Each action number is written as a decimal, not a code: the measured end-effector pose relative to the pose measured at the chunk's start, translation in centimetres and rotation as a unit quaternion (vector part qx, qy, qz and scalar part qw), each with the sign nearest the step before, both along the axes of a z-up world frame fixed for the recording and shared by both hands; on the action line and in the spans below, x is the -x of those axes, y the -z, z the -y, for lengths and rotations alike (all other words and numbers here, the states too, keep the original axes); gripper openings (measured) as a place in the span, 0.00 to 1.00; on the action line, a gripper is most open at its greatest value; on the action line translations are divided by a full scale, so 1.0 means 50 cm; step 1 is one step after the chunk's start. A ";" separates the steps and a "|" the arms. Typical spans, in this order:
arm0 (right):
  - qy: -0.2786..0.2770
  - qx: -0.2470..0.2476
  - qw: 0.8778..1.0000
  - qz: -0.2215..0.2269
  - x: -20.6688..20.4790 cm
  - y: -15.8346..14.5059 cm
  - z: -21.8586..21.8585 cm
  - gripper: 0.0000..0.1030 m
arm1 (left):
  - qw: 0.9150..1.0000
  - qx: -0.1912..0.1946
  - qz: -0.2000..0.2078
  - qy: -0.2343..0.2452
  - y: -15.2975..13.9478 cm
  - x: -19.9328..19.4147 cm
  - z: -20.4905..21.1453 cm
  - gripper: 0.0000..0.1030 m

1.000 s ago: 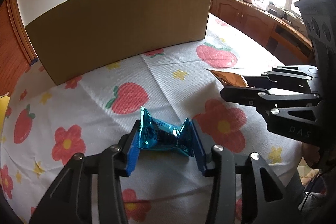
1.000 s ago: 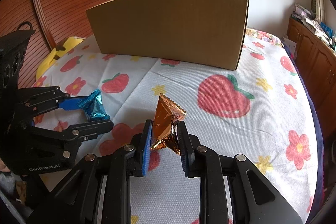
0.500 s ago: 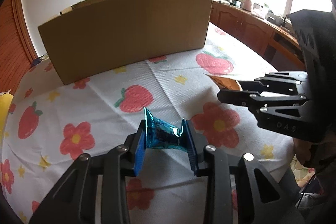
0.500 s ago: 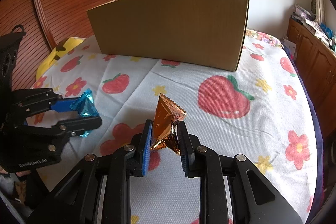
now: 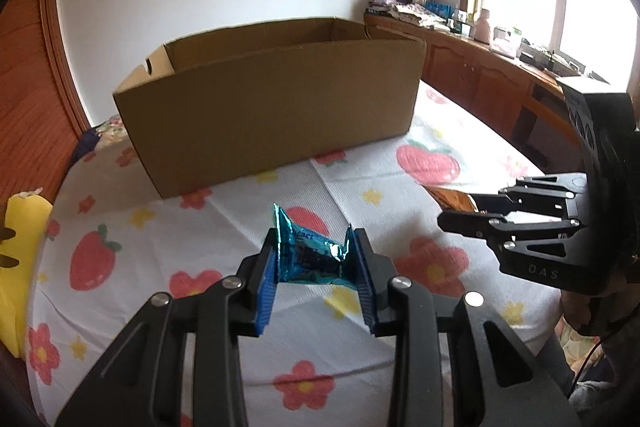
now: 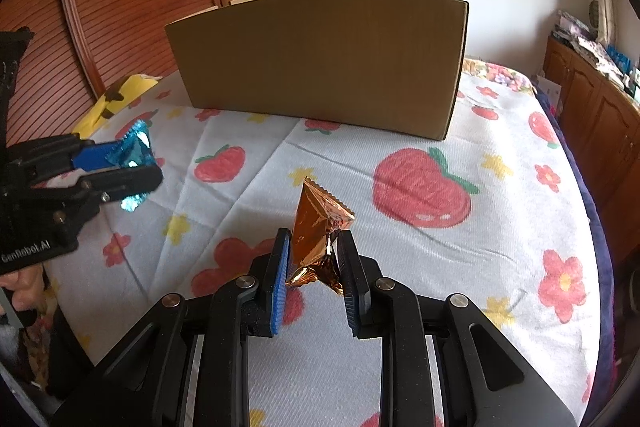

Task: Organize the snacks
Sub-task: 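Carry the teal and gold wrappers over the box with both tools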

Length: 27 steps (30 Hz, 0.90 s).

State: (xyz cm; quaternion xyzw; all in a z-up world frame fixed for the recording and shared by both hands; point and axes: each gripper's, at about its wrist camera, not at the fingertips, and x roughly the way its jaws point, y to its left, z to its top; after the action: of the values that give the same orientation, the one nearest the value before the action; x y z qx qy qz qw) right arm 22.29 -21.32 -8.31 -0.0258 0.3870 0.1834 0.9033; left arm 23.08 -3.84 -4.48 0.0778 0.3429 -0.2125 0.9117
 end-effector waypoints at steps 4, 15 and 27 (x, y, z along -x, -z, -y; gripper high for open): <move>-0.002 -0.006 1.000 0.013 -0.015 -0.035 0.007 0.21 | 1.000 0.001 0.017 -0.005 -0.031 -0.023 -0.008 0.32; -0.019 -0.004 0.995 0.097 -0.085 -0.205 0.004 0.21 | 0.998 0.028 0.063 -0.008 -0.140 -0.124 -0.045 0.32; -0.031 0.009 0.992 0.122 -0.204 -0.237 -0.039 0.21 | 0.996 0.023 0.086 -0.009 -0.192 -0.266 -0.051 0.33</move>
State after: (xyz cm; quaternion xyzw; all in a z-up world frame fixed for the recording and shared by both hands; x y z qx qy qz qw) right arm 32.47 -19.37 3.55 -0.0686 0.2744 0.2033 0.9374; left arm 36.41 -1.28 5.10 0.0718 0.2589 -0.2040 0.9414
